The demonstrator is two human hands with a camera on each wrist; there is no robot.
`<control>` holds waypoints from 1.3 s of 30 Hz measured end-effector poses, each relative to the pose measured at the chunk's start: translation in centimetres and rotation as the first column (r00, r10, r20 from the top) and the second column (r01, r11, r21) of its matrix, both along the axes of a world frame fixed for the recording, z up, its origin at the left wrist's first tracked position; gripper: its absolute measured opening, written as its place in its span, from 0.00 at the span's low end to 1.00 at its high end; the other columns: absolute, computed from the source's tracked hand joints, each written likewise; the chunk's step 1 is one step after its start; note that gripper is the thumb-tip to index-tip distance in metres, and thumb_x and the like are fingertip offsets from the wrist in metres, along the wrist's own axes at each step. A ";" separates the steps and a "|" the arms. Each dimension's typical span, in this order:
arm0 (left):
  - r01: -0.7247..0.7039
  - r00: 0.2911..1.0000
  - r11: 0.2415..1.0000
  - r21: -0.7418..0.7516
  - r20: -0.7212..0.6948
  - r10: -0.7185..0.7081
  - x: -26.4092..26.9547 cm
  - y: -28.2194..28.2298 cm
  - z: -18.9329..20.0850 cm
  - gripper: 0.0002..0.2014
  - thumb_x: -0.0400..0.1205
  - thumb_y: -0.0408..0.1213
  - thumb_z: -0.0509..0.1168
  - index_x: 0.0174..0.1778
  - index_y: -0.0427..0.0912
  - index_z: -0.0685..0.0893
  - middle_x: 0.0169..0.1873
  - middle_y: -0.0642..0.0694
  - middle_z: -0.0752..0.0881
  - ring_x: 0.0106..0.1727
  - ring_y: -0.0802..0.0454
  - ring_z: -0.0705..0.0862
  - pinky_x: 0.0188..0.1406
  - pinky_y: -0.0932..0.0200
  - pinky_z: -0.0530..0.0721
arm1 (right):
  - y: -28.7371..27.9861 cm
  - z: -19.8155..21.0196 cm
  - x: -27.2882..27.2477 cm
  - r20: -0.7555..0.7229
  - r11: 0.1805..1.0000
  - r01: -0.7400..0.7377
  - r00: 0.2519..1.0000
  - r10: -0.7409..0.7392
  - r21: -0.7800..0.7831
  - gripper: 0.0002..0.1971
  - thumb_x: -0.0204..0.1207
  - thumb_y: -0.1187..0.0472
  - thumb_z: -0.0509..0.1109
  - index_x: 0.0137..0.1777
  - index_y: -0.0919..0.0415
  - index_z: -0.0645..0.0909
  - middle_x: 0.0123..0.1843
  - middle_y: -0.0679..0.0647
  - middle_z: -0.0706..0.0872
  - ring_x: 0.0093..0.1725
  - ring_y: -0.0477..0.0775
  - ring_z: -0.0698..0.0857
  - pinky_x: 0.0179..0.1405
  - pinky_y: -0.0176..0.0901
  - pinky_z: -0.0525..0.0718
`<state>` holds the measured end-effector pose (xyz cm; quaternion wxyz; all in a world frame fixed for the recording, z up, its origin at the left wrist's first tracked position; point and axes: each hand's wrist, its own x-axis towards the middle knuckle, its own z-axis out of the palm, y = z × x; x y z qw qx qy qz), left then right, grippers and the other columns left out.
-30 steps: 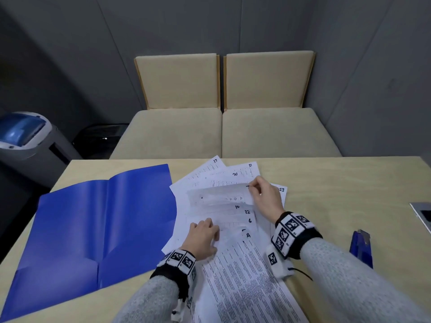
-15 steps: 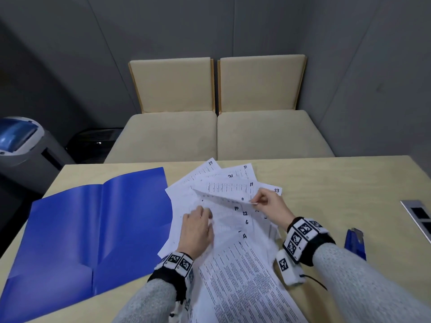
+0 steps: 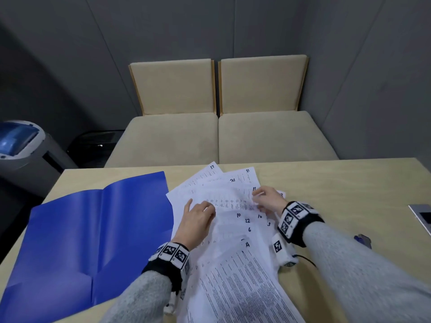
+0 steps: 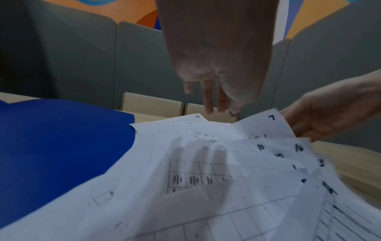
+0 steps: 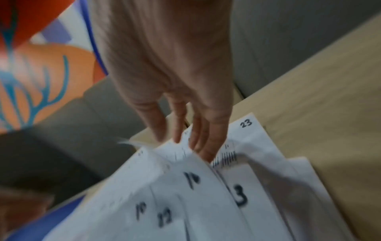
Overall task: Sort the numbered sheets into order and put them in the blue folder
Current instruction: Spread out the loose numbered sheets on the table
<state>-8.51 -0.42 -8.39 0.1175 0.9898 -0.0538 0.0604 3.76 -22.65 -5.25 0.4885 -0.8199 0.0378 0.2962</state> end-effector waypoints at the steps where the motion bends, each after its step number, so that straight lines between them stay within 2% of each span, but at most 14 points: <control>1: -0.009 1.000 0.999 -0.033 -0.019 0.009 0.2 0.0 -0.1 0.08 0.81 0.33 0.62 0.54 0.46 0.78 0.59 0.49 0.79 0.56 0.48 0.82 0.74 0.38 0.67 | 0.6 -1.0 0.3 -0.061 1.000 0.023 0.998 -0.023 -0.004 0.09 0.76 0.71 0.62 0.51 0.60 0.79 0.44 0.62 0.84 0.32 0.55 0.82 0.26 0.42 0.75; 4: -0.061 0.998 0.993 -0.098 -0.036 0.058 1.3 -0.2 -0.1 0.23 0.81 0.35 0.62 0.73 0.48 0.69 0.74 0.48 0.69 0.71 0.48 0.73 0.74 0.45 0.67 | 1.5 -2.3 0.7 -0.094 0.999 -0.012 0.996 0.008 -0.049 0.12 0.75 0.72 0.59 0.40 0.61 0.82 0.31 0.59 0.80 0.22 0.53 0.74 0.22 0.38 0.65; 6: -0.050 0.997 0.997 -0.062 -0.058 0.046 2.1 -0.6 0.1 0.32 0.81 0.38 0.61 0.81 0.52 0.57 0.80 0.50 0.61 0.78 0.48 0.64 0.76 0.45 0.64 | 1.6 -2.4 0.6 -0.046 0.992 -0.076 0.996 0.071 -0.102 0.13 0.77 0.68 0.62 0.35 0.57 0.82 0.30 0.56 0.80 0.23 0.52 0.73 0.22 0.38 0.67; 8: 0.009 0.995 1.000 -0.014 -0.103 -0.010 2.9 -1.2 0.3 0.36 0.81 0.39 0.63 0.82 0.58 0.52 0.82 0.51 0.57 0.80 0.47 0.58 0.78 0.42 0.58 | 1.6 -2.3 0.0 -0.011 0.979 -0.146 0.989 0.146 -0.140 0.07 0.76 0.65 0.69 0.37 0.56 0.81 0.34 0.55 0.81 0.28 0.53 0.76 0.24 0.38 0.71; 10: 0.044 0.994 0.999 -0.014 -0.097 -0.045 3.5 -1.6 0.5 0.28 0.80 0.39 0.64 0.76 0.58 0.66 0.79 0.49 0.64 0.79 0.44 0.61 0.79 0.40 0.56 | 1.4 -2.5 -0.6 0.044 0.964 -0.175 0.981 0.188 -0.199 0.04 0.73 0.63 0.73 0.41 0.57 0.80 0.37 0.54 0.81 0.36 0.55 0.79 0.29 0.38 0.74; 12: 0.054 0.998 0.997 -0.046 -0.015 -0.055 3.8 -1.8 0.7 0.12 0.79 0.38 0.67 0.58 0.52 0.81 0.71 0.46 0.74 0.74 0.42 0.70 0.76 0.40 0.61 | 1.3 -2.9 -0.9 0.099 0.949 -0.171 0.974 0.204 -0.264 0.07 0.70 0.62 0.75 0.38 0.56 0.79 0.37 0.52 0.82 0.40 0.54 0.80 0.35 0.39 0.74; 15: 0.107 0.991 0.993 -0.050 0.088 -0.103 3.2 -1.7 0.4 0.06 0.76 0.34 0.70 0.43 0.48 0.80 0.59 0.48 0.83 0.65 0.44 0.79 0.69 0.41 0.71 | 1.6 -3.4 -1.2 0.210 0.939 -0.139 0.954 0.212 -0.314 0.15 0.68 0.59 0.76 0.27 0.52 0.72 0.32 0.48 0.77 0.37 0.53 0.77 0.31 0.40 0.70; 18: 0.141 0.988 0.989 -0.039 0.071 -0.138 2.3 -1.4 0.6 0.07 0.78 0.29 0.64 0.46 0.46 0.76 0.51 0.50 0.86 0.67 0.46 0.79 0.72 0.41 0.70 | 2.0 -2.8 -1.7 0.330 0.957 -0.117 0.922 0.204 -0.264 0.19 0.69 0.58 0.75 0.25 0.51 0.68 0.34 0.46 0.73 0.34 0.49 0.74 0.34 0.41 0.69; 23: 0.110 0.992 0.994 -0.010 0.063 -0.109 2.2 -1.2 1.8 0.15 0.77 0.22 0.60 0.49 0.48 0.71 0.41 0.52 0.84 0.49 0.50 0.82 0.73 0.48 0.69 | 1.3 -0.8 -2.3 0.388 0.992 -0.097 0.914 0.120 -0.079 0.15 0.73 0.60 0.74 0.28 0.54 0.73 0.27 0.45 0.76 0.32 0.47 0.73 0.35 0.41 0.70; 27: 0.130 0.991 0.991 0.018 0.013 -0.130 2.9 -1.3 2.8 0.15 0.77 0.21 0.59 0.52 0.45 0.80 0.43 0.48 0.84 0.45 0.46 0.82 0.65 0.50 0.73 | 0.9 1.7 -3.0 0.518 0.991 -0.128 0.847 0.122 -0.025 0.11 0.77 0.60 0.70 0.32 0.54 0.78 0.30 0.46 0.81 0.34 0.48 0.77 0.40 0.44 0.75; 30: 0.128 0.992 0.992 -0.018 0.001 -0.128 3.3 -1.6 4.0 0.10 0.80 0.25 0.58 0.49 0.42 0.81 0.40 0.47 0.83 0.42 0.44 0.81 0.60 0.48 0.75 | 0.4 3.9 -2.9 0.603 0.996 -0.012 0.796 -0.046 0.093 0.09 0.82 0.60 0.65 0.43 0.64 0.80 0.40 0.58 0.86 0.42 0.59 0.83 0.44 0.53 0.81; 32: 0.128 0.992 0.991 -0.046 0.022 -0.127 3.6 -1.9 5.1 0.07 0.83 0.30 0.57 0.47 0.41 0.80 0.40 0.46 0.83 0.43 0.44 0.82 0.60 0.48 0.74 | 0.0 5.4 -2.5 0.591 0.980 0.033 0.794 -0.144 0.195 0.08 0.83 0.60 0.62 0.46 0.64 0.78 0.44 0.59 0.86 0.45 0.60 0.83 0.46 0.53 0.82; 36: 0.088 0.983 0.992 -0.096 0.168 -0.071 4.8 -2.7 8.0 0.05 0.81 0.40 0.65 0.43 0.42 0.83 0.53 0.42 0.80 0.55 0.42 0.77 0.53 0.48 0.75 | -0.4 8.0 -1.7 0.448 0.923 0.017 0.871 -0.202 0.384 0.08 0.84 0.61 0.61 0.43 0.53 0.76 0.46 0.52 0.84 0.46 0.51 0.81 0.47 0.44 0.79; 39: 0.034 0.980 0.995 -0.096 0.201 -0.014 5.8 -3.6 10.3 0.05 0.78 0.43 0.69 0.40 0.47 0.85 0.75 0.40 0.68 0.76 0.39 0.63 0.73 0.38 0.62 | -0.6 8.8 -1.0 0.279 0.888 0.032 0.943 -0.178 0.458 0.09 0.84 0.62 0.61 0.43 0.53 0.77 0.46 0.52 0.84 0.45 0.52 0.82 0.43 0.43 0.80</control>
